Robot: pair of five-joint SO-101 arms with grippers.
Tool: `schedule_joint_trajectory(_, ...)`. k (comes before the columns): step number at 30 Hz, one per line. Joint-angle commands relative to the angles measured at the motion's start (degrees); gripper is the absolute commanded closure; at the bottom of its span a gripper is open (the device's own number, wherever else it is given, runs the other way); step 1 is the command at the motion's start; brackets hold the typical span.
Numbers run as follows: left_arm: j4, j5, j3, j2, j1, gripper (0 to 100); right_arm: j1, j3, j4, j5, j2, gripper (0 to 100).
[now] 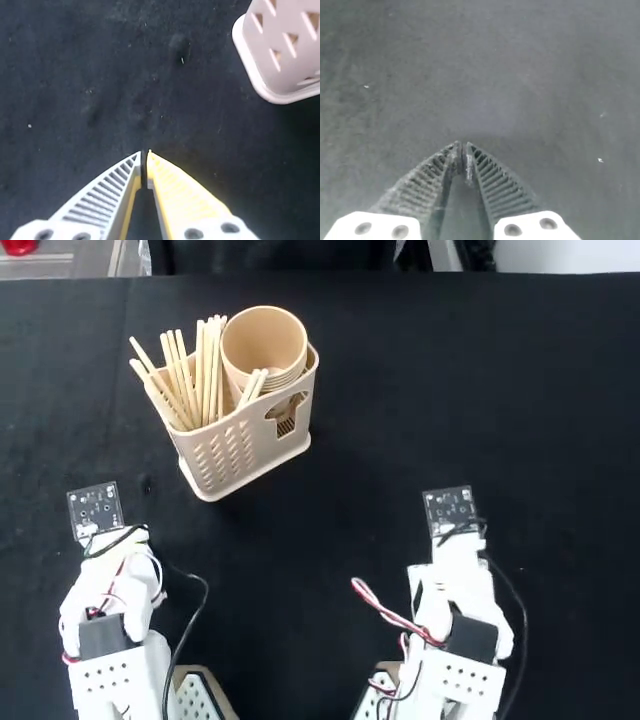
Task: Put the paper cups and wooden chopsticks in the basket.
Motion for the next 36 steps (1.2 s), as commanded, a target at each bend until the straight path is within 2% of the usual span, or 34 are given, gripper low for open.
schedule_joint_trajectory(1,3.43,-0.26,0.92,-0.35,-0.40,96,1.49,-0.40,0.97,0.35,-3.91,98.5)
schedule_joint_trajectory(4,7.91,0.00,0.92,-0.35,-0.40,96,1.49,-0.40,0.97,0.35,-3.82,98.5)
schedule_joint_trajectory(36,7.74,0.00,0.92,-0.35,-0.40,96,1.49,-0.40,0.97,0.35,-3.82,98.5)
